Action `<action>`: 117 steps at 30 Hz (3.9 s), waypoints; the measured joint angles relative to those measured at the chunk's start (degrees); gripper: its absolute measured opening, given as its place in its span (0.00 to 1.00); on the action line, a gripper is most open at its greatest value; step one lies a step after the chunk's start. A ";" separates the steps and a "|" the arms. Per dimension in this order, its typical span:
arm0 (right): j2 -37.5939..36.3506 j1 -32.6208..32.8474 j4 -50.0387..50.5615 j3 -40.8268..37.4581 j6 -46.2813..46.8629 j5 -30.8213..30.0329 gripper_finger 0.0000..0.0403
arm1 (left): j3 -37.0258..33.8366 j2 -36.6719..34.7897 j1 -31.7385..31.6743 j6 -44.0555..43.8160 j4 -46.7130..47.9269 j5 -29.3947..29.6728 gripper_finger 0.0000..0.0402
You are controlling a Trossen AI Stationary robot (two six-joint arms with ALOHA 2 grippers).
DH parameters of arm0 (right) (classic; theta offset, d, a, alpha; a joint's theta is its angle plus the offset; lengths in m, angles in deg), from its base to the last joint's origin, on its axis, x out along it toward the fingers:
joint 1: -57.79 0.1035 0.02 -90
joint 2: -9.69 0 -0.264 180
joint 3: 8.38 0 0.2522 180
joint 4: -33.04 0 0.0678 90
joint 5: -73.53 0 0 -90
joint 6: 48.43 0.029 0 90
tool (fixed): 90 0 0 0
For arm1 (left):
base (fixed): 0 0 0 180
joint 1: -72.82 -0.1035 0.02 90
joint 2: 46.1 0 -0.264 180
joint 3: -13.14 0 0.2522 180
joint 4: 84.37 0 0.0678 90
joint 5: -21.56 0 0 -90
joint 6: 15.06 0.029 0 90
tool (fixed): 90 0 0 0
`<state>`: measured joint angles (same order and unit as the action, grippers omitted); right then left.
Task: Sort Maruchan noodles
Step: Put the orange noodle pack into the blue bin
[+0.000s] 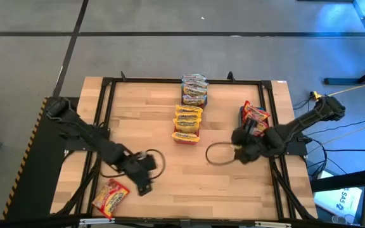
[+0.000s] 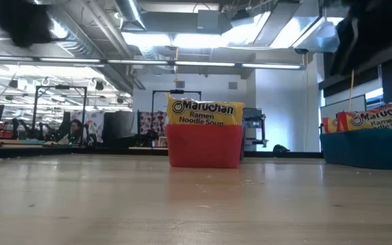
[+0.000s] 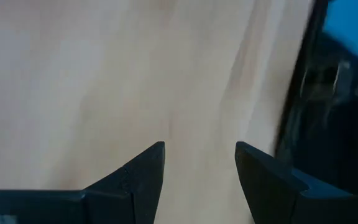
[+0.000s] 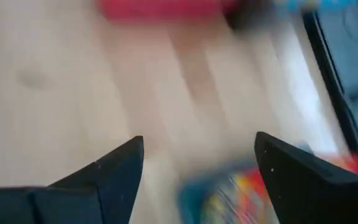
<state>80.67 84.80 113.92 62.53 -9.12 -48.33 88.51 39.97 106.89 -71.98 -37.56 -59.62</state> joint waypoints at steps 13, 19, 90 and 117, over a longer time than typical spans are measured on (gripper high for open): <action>0.44 13.88 -50.16 -13.66 -17.68 -11.53 0.70 | -2.70 2.21 21.02 -35.81 13.82 -28.29 0.48; 0.44 13.86 -54.06 -16.22 -16.83 -11.32 0.70 | -2.74 6.81 23.05 -34.23 9.55 -28.17 0.48; 25.36 -1.37 -85.70 -15.44 15.74 22.64 0.70 | -1.54 22.16 2.16 23.10 -25.77 20.73 0.48; 39.77 -7.65 -95.17 -9.94 25.28 31.76 0.70 | -1.54 26.25 0.39 26.19 -33.79 21.68 0.48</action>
<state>120.44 77.15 18.75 52.59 16.17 -16.57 86.97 66.21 107.28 -45.78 -71.34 -37.94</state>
